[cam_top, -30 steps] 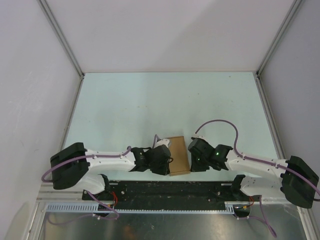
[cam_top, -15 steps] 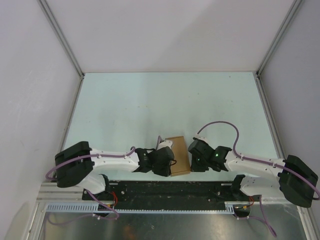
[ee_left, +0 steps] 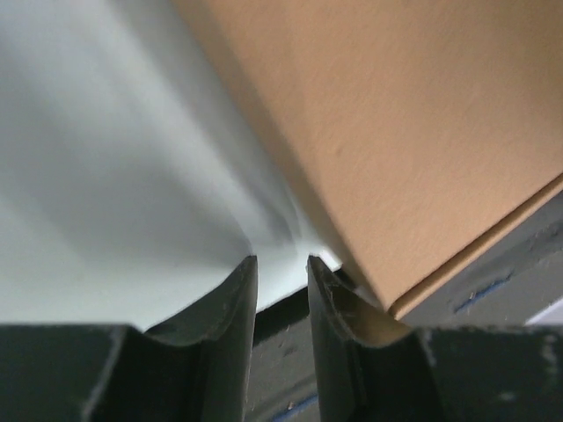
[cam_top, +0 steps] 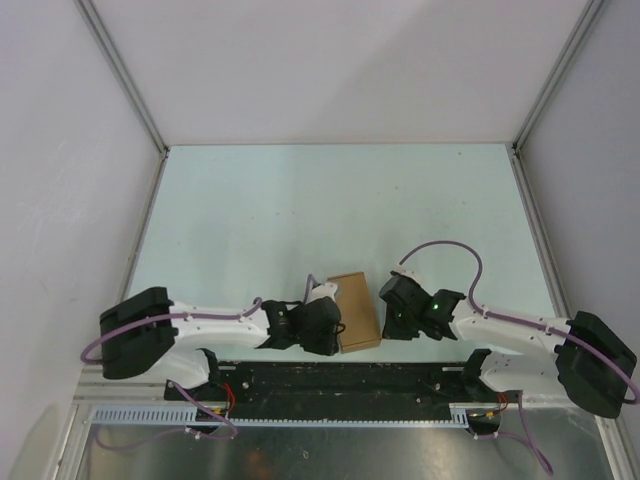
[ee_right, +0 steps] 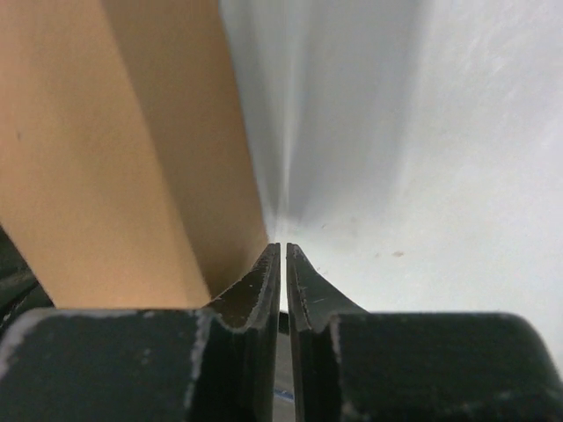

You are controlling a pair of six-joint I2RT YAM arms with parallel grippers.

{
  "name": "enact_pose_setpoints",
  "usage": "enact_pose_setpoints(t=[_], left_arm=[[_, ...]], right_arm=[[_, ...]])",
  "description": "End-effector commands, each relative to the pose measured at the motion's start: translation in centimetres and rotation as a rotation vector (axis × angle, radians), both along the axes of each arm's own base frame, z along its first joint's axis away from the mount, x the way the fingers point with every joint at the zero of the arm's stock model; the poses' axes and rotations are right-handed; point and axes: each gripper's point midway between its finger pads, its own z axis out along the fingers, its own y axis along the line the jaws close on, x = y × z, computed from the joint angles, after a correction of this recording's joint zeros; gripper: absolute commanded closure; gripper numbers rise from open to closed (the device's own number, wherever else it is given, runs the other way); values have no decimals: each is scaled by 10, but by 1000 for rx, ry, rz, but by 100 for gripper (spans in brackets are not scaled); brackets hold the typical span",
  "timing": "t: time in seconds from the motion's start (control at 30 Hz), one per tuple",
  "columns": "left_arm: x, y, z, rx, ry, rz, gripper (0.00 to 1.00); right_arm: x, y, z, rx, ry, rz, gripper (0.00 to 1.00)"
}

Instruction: Fold the paper box

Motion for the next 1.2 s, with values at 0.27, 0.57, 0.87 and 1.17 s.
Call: enact_pose_setpoints(t=[0.27, 0.57, 0.87, 1.17], left_arm=[[100, 45, 47, -47, -175, 213, 64], [155, 31, 47, 15, -193, 211, 66], [156, 26, 30, 34, -150, 203, 67], [152, 10, 29, -25, -122, 182, 68]], right_arm=[[126, -12, 53, 50, -257, -19, 88], [173, 20, 23, 1, -215, 109, 89], [174, 31, 10, 30, -191, 144, 89], [166, 53, 15, 148, -161, 194, 89]])
